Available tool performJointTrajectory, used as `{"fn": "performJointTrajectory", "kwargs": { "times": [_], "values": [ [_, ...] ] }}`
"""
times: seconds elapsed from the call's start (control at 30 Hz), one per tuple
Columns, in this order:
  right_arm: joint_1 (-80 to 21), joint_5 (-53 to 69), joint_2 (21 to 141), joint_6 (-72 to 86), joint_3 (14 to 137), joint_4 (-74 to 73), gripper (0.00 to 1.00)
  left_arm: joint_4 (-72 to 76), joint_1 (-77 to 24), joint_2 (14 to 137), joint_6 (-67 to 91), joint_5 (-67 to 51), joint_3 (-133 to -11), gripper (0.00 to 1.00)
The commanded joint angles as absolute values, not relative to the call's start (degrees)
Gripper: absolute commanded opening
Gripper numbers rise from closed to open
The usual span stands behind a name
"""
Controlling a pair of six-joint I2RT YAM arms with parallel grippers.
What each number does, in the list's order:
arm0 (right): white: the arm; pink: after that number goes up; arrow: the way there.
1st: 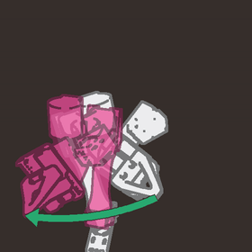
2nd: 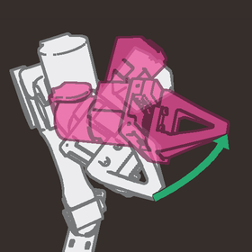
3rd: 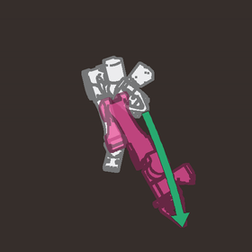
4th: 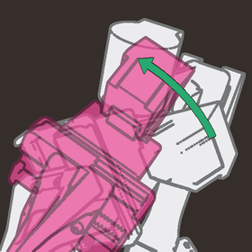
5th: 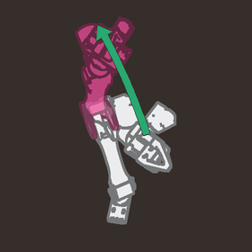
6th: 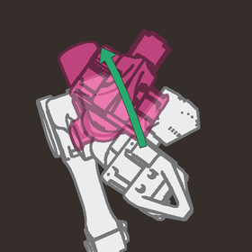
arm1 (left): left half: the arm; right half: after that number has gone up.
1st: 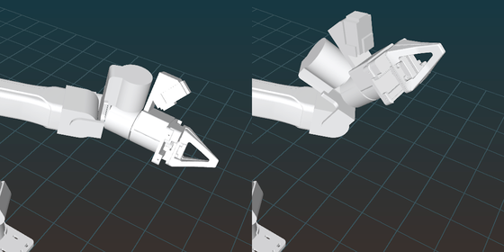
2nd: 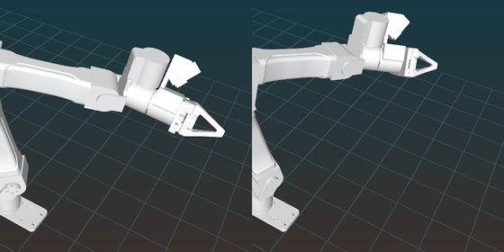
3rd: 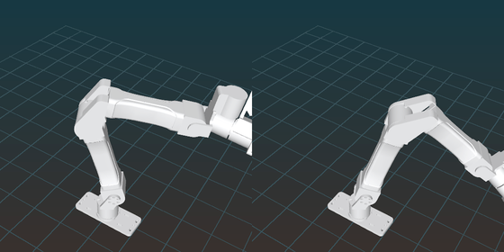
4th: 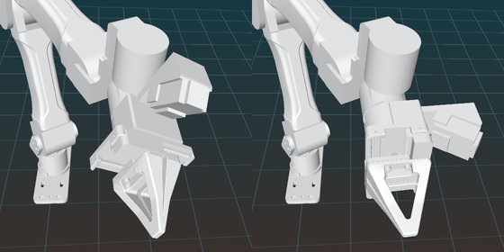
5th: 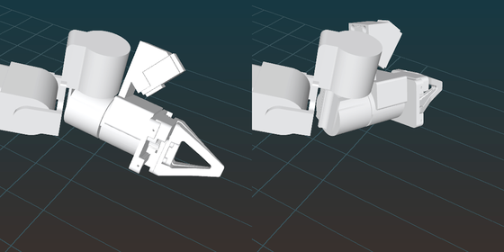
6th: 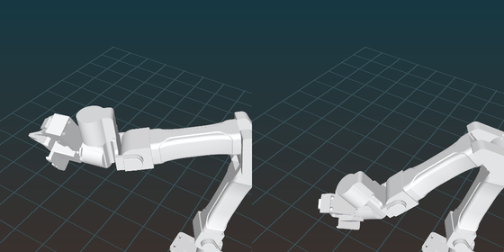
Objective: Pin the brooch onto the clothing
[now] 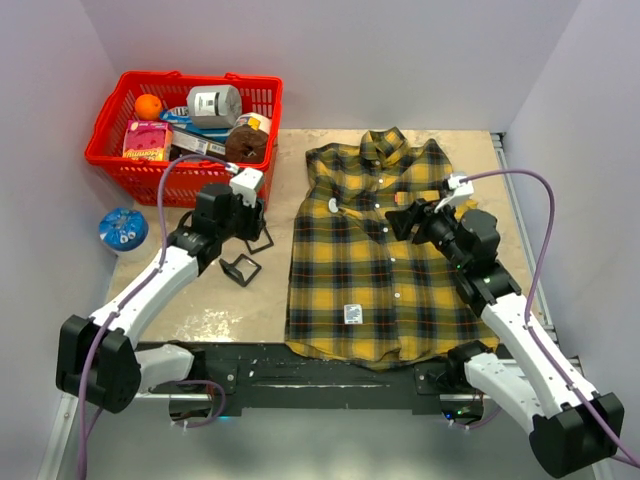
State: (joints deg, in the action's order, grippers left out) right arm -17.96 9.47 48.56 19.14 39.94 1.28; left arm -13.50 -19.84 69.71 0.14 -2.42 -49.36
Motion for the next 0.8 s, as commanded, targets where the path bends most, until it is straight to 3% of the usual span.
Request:
{"fn": "performJointTrajectory", "kwargs": {
  "times": [0.0,0.2,0.43,0.77],
  "values": [
    [-18.89,15.11,46.41,26.97,34.81,10.54,0.66,3.20,-20.92,67.68,16.73,-11.41,-46.42,0.38],
    [-28.44,9.68,46.93,28.74,31.82,13.97,0.65,28.06,-24.87,68.73,39.94,-15.82,-36.41,0.37],
    [-36.82,4.14,53.96,28.13,33.22,19.06,0.62,46.47,-31.28,74.97,55.27,-13.80,-31.91,0.35],
    [-45.17,-1.75,61.17,24.70,36.74,20.13,0.58,50.01,-35.07,77.34,58.54,-10.37,-30.94,0.33]
  ]
}}
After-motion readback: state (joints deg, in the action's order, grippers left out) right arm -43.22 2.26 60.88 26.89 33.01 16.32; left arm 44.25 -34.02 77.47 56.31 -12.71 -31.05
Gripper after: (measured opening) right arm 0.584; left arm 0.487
